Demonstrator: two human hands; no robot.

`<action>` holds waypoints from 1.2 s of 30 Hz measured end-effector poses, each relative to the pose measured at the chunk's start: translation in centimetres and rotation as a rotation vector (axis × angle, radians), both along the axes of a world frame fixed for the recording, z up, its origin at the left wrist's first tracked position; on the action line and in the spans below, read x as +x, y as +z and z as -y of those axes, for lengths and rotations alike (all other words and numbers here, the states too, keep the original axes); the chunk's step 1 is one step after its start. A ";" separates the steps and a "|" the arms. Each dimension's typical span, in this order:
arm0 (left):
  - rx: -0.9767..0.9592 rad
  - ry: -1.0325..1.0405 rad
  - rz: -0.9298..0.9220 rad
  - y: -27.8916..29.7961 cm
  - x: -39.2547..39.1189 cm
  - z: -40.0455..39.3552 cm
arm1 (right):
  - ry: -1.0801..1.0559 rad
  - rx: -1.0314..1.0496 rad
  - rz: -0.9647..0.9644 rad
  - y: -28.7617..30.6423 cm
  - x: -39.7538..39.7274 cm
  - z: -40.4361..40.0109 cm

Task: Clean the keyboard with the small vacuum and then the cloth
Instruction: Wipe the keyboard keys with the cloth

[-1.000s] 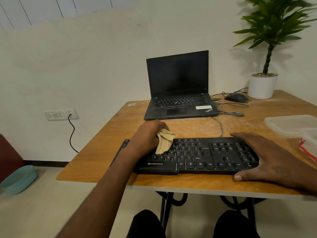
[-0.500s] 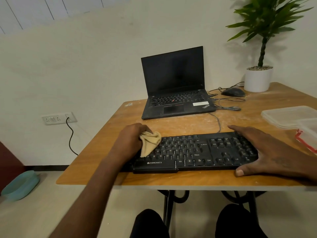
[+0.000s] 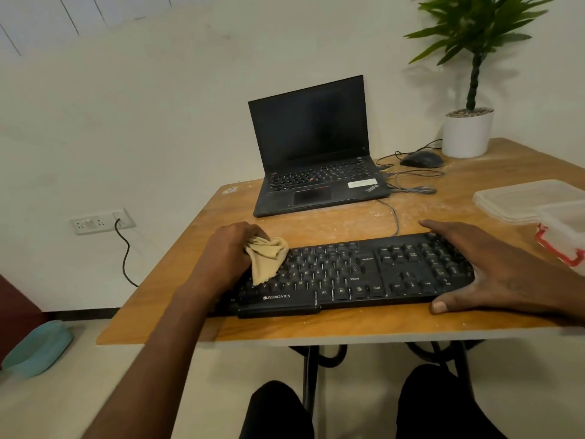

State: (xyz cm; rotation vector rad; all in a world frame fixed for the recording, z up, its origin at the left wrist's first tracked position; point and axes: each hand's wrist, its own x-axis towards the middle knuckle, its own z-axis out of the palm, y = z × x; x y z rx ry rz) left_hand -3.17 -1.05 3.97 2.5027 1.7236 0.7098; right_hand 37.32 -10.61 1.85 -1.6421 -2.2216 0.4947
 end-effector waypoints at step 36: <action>0.030 -0.138 0.025 -0.3 7.1 0.6 | 0.021 0.028 0.004 -0.1 0.3 -0.1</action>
